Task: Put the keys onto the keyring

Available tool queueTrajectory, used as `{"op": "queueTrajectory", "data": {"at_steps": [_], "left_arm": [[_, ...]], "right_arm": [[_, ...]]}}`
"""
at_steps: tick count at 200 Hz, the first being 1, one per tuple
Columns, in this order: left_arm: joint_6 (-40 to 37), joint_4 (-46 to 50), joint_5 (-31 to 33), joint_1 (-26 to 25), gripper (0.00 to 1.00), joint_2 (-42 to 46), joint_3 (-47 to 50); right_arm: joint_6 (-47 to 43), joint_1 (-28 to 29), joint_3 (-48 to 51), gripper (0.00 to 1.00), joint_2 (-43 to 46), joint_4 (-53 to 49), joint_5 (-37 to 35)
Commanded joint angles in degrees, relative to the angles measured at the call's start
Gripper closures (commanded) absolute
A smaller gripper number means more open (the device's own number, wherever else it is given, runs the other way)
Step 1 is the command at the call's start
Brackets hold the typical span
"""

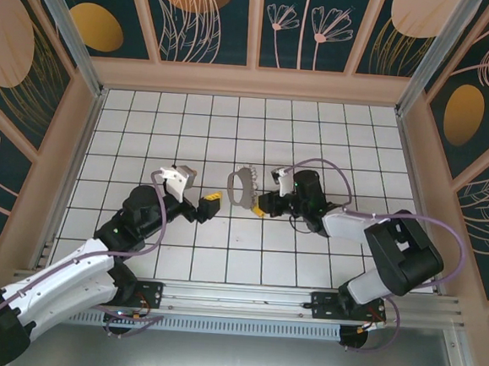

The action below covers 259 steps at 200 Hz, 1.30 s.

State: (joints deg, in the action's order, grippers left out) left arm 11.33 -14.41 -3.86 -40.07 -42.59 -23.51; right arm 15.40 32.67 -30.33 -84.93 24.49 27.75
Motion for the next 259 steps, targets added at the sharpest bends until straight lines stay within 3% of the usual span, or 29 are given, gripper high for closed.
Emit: {"op": "queueTrajectory", "data": {"at_steps": [1, 48, 56, 60, 66, 69, 98, 125, 157, 203, 222, 259], "left_arm": [[1.62, -2.60, 1.48, 0.24, 0.01, -0.58, -0.86], [5.82, -0.96, 11.08, 0.20, 0.01, -3.62, -1.72], [6.99, -0.88, 14.01, 0.22, 0.01, -4.26, -1.72], [7.36, -0.68, 15.46, 0.24, 0.01, -4.60, -1.76], [7.89, -0.39, 17.68, 0.19, 0.01, -5.15, -1.97], [8.39, -0.17, 18.84, 0.17, 0.01, -5.42, -2.06], [10.21, 0.07, 32.59, 0.31, 0.01, -6.55, -2.24], [5.10, -5.12, 41.05, 2.66, 0.01, -10.66, -2.05], [4.70, -14.33, 40.85, 10.61, 0.01, -14.87, 1.03], [-0.35, -20.33, 46.06, 19.96, 0.01, -19.34, 2.50], [-0.05, -28.04, 48.24, 23.72, 0.01, -20.03, 6.87], [-2.72, -45.32, 44.22, 28.74, 0.01, -27.39, 11.03]], "right_arm": [[1.45, 0.00, 1.12, 0.73, 4.04, 1.65, -2.08], [-4.44, 0.03, 0.17, 0.51, 13.08, -7.11, -9.54], [-5.98, -0.05, -0.27, 0.40, 14.84, -8.33, -10.74], [-6.89, -0.06, -0.55, 0.30, 15.73, -8.82, -11.40], [-8.15, -0.11, -0.92, 0.04, 16.98, -9.46, -12.71], [-8.77, -0.17, -1.08, 0.01, 17.56, -9.66, -13.37], [-13.69, -1.00, -0.94, 0.01, 22.44, -8.59, -22.15], [-15.82, -9.00, 3.00, 0.01, 26.26, -0.14, -25.21], [-14.52, -19.60, 8.23, 0.01, 24.52, 10.35, -24.50], [-19.36, -26.23, 8.46, 0.01, 16.74, 12.02, -22.36], [-18.07, -29.74, 13.32, 0.01, 14.65, 23.09, -19.27], [-16.69, -35.46, 21.28, 0.01, 6.71, 48.24, -16.79]]}}
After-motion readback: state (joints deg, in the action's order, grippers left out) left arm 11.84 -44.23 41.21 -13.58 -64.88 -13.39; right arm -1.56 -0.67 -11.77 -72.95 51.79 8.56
